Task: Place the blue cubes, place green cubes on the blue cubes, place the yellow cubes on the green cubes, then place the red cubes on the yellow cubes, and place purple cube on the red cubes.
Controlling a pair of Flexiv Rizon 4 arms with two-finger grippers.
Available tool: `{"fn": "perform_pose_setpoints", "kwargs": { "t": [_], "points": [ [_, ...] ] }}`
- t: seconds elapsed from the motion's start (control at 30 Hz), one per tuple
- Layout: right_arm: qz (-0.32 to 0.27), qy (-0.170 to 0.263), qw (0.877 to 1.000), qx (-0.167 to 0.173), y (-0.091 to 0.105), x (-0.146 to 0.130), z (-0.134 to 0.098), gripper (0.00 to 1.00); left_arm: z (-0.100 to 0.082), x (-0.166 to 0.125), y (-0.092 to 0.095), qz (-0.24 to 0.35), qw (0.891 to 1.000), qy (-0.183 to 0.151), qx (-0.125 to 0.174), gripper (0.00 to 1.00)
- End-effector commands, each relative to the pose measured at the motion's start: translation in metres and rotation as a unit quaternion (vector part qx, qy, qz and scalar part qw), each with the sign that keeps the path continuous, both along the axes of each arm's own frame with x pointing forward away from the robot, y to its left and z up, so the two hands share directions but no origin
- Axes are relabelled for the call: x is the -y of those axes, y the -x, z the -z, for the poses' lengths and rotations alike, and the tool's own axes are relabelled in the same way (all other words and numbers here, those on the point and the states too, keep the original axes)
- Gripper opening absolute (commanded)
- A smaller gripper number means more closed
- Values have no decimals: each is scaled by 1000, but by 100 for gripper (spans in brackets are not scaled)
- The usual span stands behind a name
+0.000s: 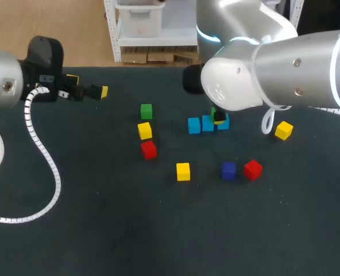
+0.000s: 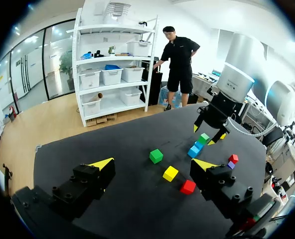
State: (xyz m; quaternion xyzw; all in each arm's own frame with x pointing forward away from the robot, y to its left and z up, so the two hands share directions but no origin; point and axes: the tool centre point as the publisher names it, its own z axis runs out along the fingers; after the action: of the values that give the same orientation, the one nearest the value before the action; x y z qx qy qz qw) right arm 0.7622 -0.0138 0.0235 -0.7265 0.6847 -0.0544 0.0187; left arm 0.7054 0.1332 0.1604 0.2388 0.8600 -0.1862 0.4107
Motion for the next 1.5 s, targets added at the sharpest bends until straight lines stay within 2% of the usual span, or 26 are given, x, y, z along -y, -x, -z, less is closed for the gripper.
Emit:
{"fn": "perform_pose_setpoints", "kwargs": {
  "t": [0.03,0.23,0.53,0.67,0.9,1.07,1.2,1.33,1.5],
  "points": [
    [-2,-2,1000,1,1,1,-1,100,2,-3,0,4,1000,5,3,100],
    [-2,-12,1000,10,2,3,-9,100,2,-3,0,4,1000,5,3,100],
    [33,-95,995,5,4,17,-53,100,2,-3,0,4,1000,5,3,100],
    [48,-133,990,17,4,27,-77,100,2,-3,0,4,1000,5,3,100],
    [81,-172,980,53,-1,46,-109,100,2,-3,0,4,1000,5,3,100],
    [118,-217,966,75,-7,60,-127,100,2,-3,0,4,1000,5,3,100],
    [153,-260,949,96,-10,73,-144,100,2,-3,0,4,1000,5,3,100],
    [180,-280,934,128,-13,85,-160,100,2,-3,0,4,1000,5,3,100],
    [204,-299,920,151,-15,99,-174,100,2,-3,0,4,1000,5,3,100]
  ]
}}
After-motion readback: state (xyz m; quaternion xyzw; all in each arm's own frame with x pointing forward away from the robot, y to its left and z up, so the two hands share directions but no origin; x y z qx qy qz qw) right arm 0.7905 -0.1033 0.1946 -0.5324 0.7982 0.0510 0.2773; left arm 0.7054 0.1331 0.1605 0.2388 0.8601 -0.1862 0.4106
